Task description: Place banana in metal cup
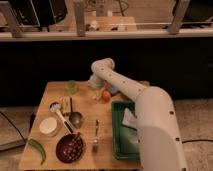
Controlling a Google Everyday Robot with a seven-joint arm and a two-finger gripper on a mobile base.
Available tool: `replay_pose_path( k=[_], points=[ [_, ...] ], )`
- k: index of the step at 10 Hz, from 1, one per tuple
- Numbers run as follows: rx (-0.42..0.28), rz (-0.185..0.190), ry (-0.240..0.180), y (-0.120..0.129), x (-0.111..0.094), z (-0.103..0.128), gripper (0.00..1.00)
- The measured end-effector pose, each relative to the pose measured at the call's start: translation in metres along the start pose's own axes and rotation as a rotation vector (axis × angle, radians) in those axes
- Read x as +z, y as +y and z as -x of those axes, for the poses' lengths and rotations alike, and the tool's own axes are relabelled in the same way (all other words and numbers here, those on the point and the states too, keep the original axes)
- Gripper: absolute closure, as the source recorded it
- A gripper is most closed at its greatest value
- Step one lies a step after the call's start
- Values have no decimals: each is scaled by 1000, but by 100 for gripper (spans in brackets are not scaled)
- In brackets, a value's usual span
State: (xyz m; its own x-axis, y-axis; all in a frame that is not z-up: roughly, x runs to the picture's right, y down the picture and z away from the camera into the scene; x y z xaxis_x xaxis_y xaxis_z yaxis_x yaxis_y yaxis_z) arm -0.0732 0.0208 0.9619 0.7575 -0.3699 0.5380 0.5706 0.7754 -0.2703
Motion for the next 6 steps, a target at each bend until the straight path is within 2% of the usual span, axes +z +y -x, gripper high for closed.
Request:
replay_pose_path(
  k=[3, 6],
  points=[
    [27, -3, 0, -2, 6, -9, 20],
    [56, 0, 18, 4, 13, -19, 20]
  ],
)
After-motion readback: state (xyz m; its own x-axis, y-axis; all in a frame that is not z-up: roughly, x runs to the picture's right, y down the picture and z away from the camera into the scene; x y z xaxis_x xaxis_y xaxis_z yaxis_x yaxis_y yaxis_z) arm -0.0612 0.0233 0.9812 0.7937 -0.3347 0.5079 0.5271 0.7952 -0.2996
